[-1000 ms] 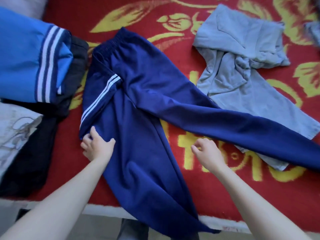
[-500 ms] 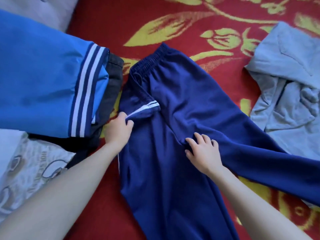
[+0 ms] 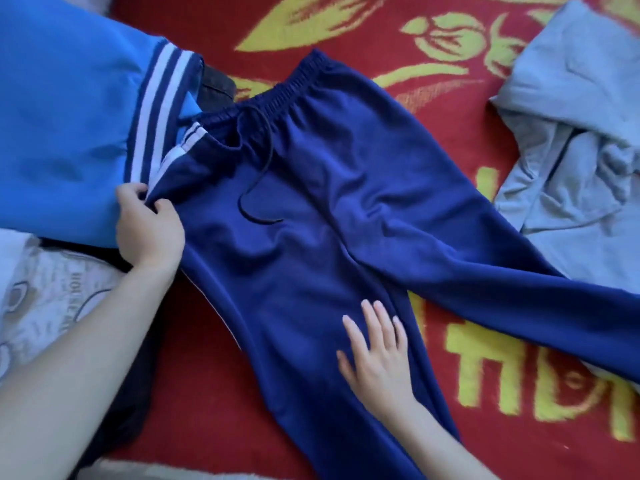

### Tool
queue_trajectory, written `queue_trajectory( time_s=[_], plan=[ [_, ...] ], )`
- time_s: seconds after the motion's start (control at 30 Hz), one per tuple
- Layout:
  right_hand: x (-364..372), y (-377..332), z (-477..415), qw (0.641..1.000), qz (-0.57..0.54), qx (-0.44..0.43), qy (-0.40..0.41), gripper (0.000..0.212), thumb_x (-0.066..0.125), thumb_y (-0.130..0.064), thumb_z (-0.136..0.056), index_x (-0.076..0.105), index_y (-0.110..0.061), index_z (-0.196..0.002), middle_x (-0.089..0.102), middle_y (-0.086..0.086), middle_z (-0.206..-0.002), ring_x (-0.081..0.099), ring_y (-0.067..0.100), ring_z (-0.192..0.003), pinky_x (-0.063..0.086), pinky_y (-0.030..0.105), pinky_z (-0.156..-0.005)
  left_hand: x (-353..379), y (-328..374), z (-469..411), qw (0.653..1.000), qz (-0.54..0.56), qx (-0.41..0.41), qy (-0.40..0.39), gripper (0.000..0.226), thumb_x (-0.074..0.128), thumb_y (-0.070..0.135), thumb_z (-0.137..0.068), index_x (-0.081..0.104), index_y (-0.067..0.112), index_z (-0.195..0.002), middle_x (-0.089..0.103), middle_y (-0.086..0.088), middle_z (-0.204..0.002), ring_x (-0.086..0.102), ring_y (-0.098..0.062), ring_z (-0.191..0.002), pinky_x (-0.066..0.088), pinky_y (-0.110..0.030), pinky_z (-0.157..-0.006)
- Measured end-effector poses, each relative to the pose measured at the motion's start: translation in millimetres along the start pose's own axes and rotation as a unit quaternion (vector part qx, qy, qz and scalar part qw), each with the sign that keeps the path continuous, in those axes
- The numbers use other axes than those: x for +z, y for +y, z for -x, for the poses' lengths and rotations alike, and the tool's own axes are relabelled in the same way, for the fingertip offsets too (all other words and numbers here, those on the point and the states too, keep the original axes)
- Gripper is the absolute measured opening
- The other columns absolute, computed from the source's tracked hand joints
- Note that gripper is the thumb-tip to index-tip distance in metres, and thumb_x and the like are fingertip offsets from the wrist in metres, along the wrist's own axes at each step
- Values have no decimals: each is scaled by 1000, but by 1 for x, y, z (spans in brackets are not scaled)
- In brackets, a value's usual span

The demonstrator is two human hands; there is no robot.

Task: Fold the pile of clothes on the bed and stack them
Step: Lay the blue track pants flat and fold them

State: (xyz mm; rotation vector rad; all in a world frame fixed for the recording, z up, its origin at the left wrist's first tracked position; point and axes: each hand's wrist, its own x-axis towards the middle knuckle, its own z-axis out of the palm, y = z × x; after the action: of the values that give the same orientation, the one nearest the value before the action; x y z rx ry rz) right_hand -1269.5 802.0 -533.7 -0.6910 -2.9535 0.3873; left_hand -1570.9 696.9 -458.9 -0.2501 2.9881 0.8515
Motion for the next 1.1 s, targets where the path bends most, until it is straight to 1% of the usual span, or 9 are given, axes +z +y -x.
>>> queue_trajectory(
  time_s=[0.33,0.4,0.5,0.57,0.7,0.8,0.9,1.0,1.1],
  plan=[
    [9,16,141,995,-8,-25,-99,58,54,-46,-70,48,-17,-120,38,18,-134,29,34,-131,19,46,-105,13,-19,32,960,-172,213,66,65,41,2,-81,29,15,-143,35,-24,-138,38,-43,-122,33,-47,-93],
    [8,5,162,991,-6,-67,-115,75,67,-55,-57,49,-19,-119,40,18,-133,39,33,-125,26,48,-101,21,-35,53,891,-216,398,16,64,47,3,-74,37,14,-137,39,-28,-136,39,-46,-120,34,-52,-93],
    [9,-6,179,980,-24,35,-197,98,82,-50,-25,49,-23,-113,42,18,-129,42,32,-118,33,50,-91,34,-77,86,674,-298,657,-162,86,72,6,-43,49,18,-124,54,-25,-125,44,-40,-116,34,-49,-92],
    [12,-3,180,968,-39,118,-217,96,84,-44,-19,48,-25,-107,47,21,-125,43,33,-115,40,52,-86,32,-97,101,548,-384,695,-264,107,78,12,-17,60,21,-122,61,-21,-120,56,-39,-112,40,-48,-93],
    [8,4,178,983,-29,125,-134,11,54,-20,-65,49,-20,-75,66,19,-108,55,34,-103,46,43,-76,24,-103,107,524,-444,637,-352,121,73,43,-11,55,20,-129,57,-21,-127,59,-38,-110,53,-49,-78],
    [-7,26,171,970,-124,162,-135,8,55,-19,-65,61,-16,-61,64,13,-101,66,29,-86,50,31,-66,22,-103,101,496,-437,652,-371,108,74,65,-24,60,21,-122,58,-23,-124,61,-39,-105,53,-47,-79],
    [-43,61,145,907,-288,293,-89,5,64,-19,-69,67,-15,-71,61,7,-104,57,23,-101,37,25,-84,20,-88,107,597,-275,676,-333,33,58,43,-86,64,17,-106,71,-15,-100,70,-34,-86,52,-36,-76],
    [-90,110,98,834,-392,387,-22,27,66,2,-80,58,-21,-67,58,4,-95,52,16,-95,36,12,-77,28,-31,123,808,-105,481,-323,20,53,13,-90,69,2,-95,71,-14,-94,68,-31,-89,49,-36,-76],
    [-121,164,43,790,-438,430,22,10,60,2,-85,66,-6,-88,62,5,-83,54,14,-82,39,9,-68,40,53,123,867,-28,419,-267,35,47,23,-81,68,3,-101,69,-18,-100,64,-33,-97,43,-37,-83]
  ],
)
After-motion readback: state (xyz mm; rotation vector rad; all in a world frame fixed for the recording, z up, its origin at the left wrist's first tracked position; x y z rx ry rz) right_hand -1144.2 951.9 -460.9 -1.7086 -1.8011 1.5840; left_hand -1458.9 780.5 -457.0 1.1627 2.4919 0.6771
